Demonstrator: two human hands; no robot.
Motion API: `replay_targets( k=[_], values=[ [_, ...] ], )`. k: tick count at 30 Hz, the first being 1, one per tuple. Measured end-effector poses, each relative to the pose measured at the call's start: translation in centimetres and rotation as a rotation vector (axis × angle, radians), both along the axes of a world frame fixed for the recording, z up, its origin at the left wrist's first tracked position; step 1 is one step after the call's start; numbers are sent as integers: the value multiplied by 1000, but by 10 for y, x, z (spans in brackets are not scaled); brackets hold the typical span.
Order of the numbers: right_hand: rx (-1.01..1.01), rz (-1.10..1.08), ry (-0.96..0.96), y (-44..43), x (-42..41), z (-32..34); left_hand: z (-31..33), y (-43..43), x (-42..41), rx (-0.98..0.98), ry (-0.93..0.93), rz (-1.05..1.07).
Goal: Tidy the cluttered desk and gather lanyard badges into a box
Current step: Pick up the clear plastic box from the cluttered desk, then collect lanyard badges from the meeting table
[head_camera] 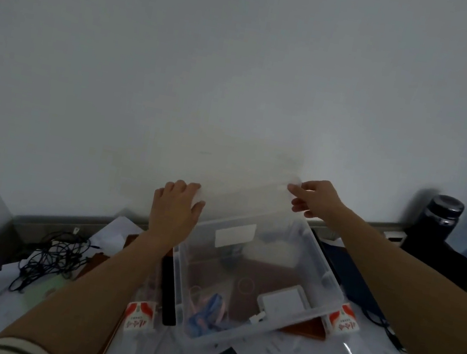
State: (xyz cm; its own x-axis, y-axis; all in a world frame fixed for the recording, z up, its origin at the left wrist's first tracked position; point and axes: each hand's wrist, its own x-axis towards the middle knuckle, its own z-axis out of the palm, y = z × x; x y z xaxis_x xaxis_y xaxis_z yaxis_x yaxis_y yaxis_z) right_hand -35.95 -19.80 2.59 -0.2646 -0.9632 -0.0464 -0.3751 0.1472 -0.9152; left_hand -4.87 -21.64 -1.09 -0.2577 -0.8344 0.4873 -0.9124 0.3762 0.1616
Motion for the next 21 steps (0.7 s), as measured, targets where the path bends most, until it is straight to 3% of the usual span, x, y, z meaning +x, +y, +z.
replay_targets(
  k=[8,14,21],
  values=[
    [140,-97,2,-45,-29,-38,-35,1,-30,-110,-141,46],
    [273,-66,-256,-47,-47,-59,-57,-31,-37,22,-192,145],
    [175,-125,-137,-23,-75,-53,-51,-31,-47,106,-239,112]
  ],
)
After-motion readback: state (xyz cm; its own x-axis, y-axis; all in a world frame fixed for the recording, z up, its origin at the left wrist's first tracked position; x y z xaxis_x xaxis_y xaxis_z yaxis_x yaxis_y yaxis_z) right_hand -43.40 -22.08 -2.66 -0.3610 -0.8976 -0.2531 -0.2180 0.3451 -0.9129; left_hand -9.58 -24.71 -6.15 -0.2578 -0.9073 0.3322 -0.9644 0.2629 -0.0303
